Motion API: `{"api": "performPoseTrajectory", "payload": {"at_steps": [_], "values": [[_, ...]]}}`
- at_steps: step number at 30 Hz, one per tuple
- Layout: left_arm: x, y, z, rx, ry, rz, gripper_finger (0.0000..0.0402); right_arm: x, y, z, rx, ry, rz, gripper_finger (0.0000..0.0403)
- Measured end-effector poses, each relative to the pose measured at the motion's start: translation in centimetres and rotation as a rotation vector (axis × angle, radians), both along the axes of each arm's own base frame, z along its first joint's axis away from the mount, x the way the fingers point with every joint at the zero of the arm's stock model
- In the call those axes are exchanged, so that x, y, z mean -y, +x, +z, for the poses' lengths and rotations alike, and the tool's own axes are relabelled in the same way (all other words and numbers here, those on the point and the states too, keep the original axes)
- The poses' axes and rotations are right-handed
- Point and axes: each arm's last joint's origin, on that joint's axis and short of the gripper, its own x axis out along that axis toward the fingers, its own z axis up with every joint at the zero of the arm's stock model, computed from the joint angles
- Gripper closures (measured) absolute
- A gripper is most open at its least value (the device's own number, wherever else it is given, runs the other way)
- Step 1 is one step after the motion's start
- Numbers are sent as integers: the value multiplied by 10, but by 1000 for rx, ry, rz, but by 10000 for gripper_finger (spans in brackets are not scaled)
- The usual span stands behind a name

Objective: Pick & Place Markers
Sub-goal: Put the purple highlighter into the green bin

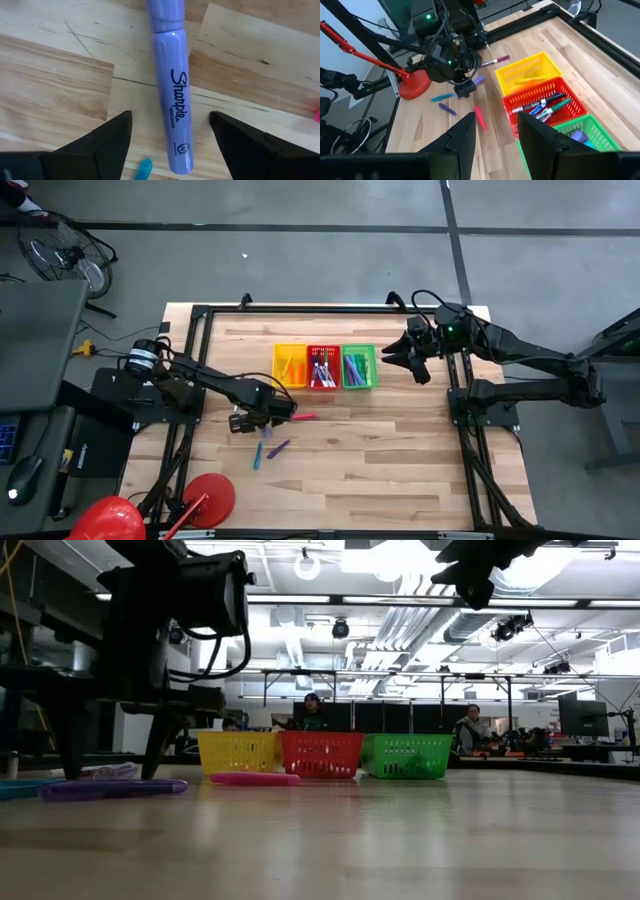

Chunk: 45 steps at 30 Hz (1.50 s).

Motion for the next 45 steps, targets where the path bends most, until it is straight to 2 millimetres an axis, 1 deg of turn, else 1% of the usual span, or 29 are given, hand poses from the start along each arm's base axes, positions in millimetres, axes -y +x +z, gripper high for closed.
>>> {"api": "performPoseTrajectory", "payload": {"at_steps": [3,5,16,27,32,40,45], "values": [[0,0,0,7,0,-2,129,0,0,0,0,-3,-1,269],[0,1,-1,13,-1,-6,140,0,0,0,1,-10,-1,269],[0,4,-1,43,3,-28,257,1,0,0,-2,-28,-21,269],[1,4,-1,59,-8,-148,337,0,-1,0,-9,-14,-19,269],[1,3,-1,71,-14,-238,339,0,-3,1,-3,-15,-21,269],[2,2,-1,95,-24,-429,339,-1,-4,1,-4,-2,-27,269],[2,2,0,105,-17,-485,339,-1,-4,1,-4,-2,-28,269]]}}
